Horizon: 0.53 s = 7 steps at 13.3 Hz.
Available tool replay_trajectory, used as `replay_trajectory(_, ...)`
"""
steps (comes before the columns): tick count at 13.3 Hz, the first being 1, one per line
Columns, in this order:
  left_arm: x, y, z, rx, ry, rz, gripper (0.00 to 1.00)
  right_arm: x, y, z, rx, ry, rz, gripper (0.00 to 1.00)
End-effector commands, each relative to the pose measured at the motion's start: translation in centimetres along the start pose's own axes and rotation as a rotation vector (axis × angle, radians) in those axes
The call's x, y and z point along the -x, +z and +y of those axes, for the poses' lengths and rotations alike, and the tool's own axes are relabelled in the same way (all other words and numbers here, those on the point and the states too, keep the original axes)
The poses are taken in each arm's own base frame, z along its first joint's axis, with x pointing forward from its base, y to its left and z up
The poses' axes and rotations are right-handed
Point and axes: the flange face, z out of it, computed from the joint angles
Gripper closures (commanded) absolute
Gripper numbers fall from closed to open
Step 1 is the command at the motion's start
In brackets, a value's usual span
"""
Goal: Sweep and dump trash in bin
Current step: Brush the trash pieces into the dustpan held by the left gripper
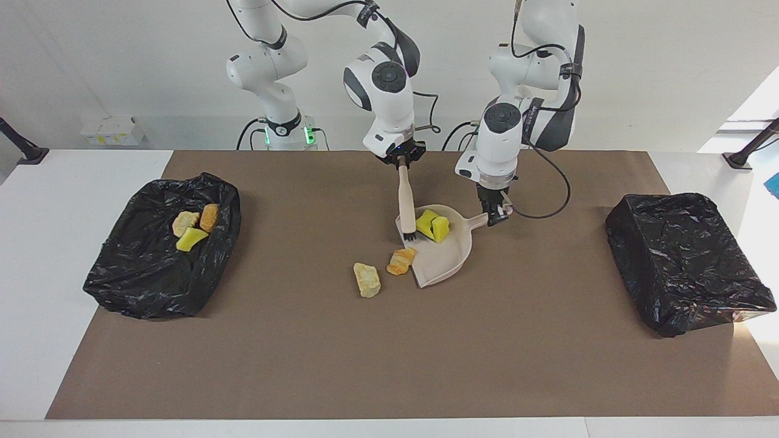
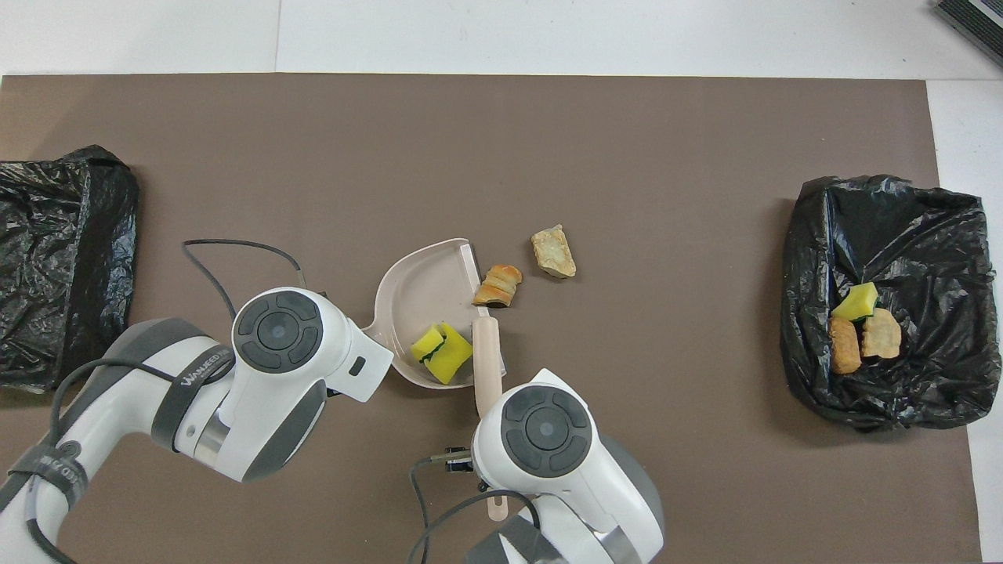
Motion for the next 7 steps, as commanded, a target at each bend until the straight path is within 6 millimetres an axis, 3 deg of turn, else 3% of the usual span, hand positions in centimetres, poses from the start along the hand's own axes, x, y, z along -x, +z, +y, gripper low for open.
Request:
replay_trajectory(1, 0.3, -0.3, -0.4, -0.016, -0.029, 0.006, 1.0, -3.4, -3.1, 2.5, 0.03, -0.03, 0.073, 1.0)
replay_trajectory(4, 0.4, -0.3, -1.4, -0.007, -0.077, 0.009, 1.0, -7.7, -4.0, 6.0, 0.053, -0.07, 0.099, 1.0)
replay_trajectory(7, 0.7, -0.6, -1.8, 0.032, -0.113, 0.01, 1.0, -12.9, -4.8, 13.5, 0.089, -0.092, 0.092, 1.0)
